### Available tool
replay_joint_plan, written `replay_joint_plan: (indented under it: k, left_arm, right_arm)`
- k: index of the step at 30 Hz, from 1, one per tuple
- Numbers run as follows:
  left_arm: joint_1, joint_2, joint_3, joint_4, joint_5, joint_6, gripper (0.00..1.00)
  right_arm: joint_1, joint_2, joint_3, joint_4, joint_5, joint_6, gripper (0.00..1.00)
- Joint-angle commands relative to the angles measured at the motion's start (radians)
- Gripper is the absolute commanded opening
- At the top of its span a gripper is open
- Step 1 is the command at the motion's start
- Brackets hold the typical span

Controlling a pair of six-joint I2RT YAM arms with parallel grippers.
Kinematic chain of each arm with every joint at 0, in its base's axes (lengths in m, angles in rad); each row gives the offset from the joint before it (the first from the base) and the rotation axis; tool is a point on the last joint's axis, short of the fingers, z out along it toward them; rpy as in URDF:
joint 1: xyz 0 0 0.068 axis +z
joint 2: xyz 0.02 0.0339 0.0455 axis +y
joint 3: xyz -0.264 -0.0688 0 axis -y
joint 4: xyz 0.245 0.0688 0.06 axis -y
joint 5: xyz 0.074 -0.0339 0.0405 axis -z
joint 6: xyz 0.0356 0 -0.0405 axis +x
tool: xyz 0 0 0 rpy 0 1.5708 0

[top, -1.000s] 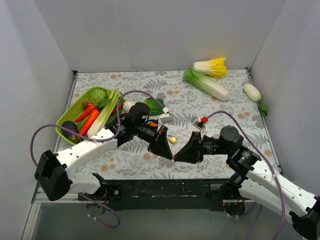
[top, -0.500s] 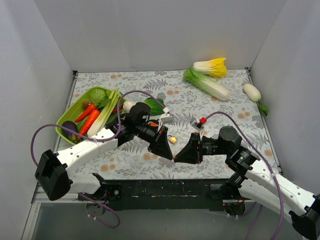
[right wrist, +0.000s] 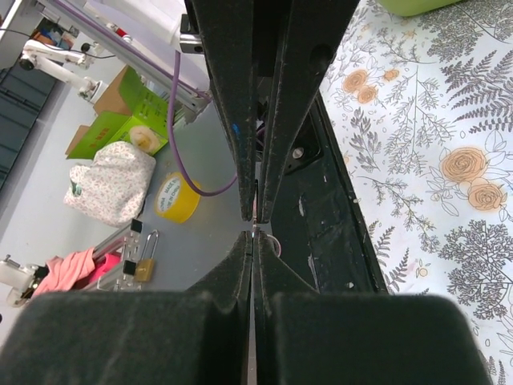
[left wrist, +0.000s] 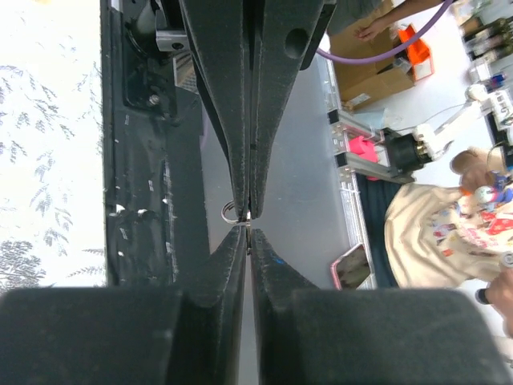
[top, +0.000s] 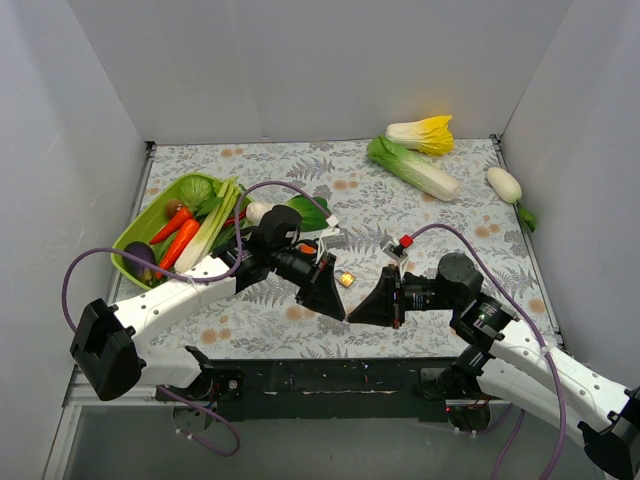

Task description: Unlock with the key

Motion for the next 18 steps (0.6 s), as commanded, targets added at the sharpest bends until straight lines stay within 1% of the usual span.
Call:
replay_joint_plan:
  k: [1, 2, 3, 4, 5, 6, 7, 8, 9, 10, 11, 12, 13, 14, 16, 18]
  left_arm:
    - [0.001, -0.019, 0.043, 0.044, -0.066, -0.006, 0.36]
    - [0.001, -0.022, 0.034, 0.055, -0.094, -0.019, 0.56]
    - [0.001, -0.030, 0.027, 0.068, -0.167, -0.043, 0.73]
    - [0.001, -0.051, 0.013, 0.110, -0.221, -0.064, 0.94]
    - [0.001, -0.065, -0.028, 0.137, -0.273, -0.087, 0.98]
    - [0.001, -0.083, -0.059, 0.176, -0.399, -0.159, 0.98]
    - [0.003, -0.099, -0.088, 0.246, -0.458, -0.195, 0.98]
    - [0.004, -0.119, -0.113, 0.274, -0.505, -0.225, 0.98]
    - [0.006, -0.120, -0.157, 0.297, -0.589, -0.268, 0.98]
    - [0.006, -0.117, -0.168, 0.305, -0.633, -0.339, 0.98]
    - [0.006, -0.099, -0.176, 0.293, -0.690, -0.379, 0.98]
    - [0.007, -0.090, -0.187, 0.279, -0.738, -0.417, 0.98]
    - [0.006, -0.081, -0.200, 0.268, -0.817, -0.487, 0.98]
    - [0.006, -0.076, -0.214, 0.274, -0.848, -0.518, 0.98]
    - [0.006, -0.062, -0.251, 0.289, -0.926, -0.580, 0.98]
    - [0.006, -0.036, -0.268, 0.303, -0.954, -0.643, 0.98]
  right_arm:
    - [0.001, -0.015, -0.003, 0.026, 0.037, -0.004, 0.01]
    - [0.000, -0.023, -0.005, 0.008, 0.070, -0.004, 0.01]
    - [-0.002, -0.042, -0.003, -0.018, 0.145, -0.011, 0.01]
    - [-0.006, -0.049, -0.006, -0.058, 0.175, -0.029, 0.01]
    - [-0.026, -0.055, -0.006, -0.089, 0.201, -0.049, 0.01]
    - [-0.038, -0.061, -0.012, -0.115, 0.251, -0.063, 0.01]
    - [-0.058, -0.064, -0.019, -0.167, 0.270, -0.073, 0.01]
    - [-0.107, -0.067, -0.028, -0.178, 0.279, -0.087, 0.01]
    - [-0.136, -0.073, -0.052, -0.184, 0.281, -0.092, 0.01]
    - [-0.166, -0.076, -0.063, -0.192, 0.284, -0.095, 0.01]
    - [-0.225, -0.082, -0.075, -0.206, 0.287, -0.101, 0.01]
    - [-0.253, -0.092, -0.091, -0.213, 0.293, -0.106, 0.01]
    - [-0.281, -0.098, -0.097, -0.220, 0.299, -0.110, 0.01]
    - [-0.331, -0.102, -0.100, -0.232, 0.301, -0.112, 0.01]
    - [-0.368, -0.122, -0.102, -0.243, 0.310, -0.116, 0.01]
    - [-0.397, -0.145, -0.097, -0.250, 0.322, -0.115, 0.01]
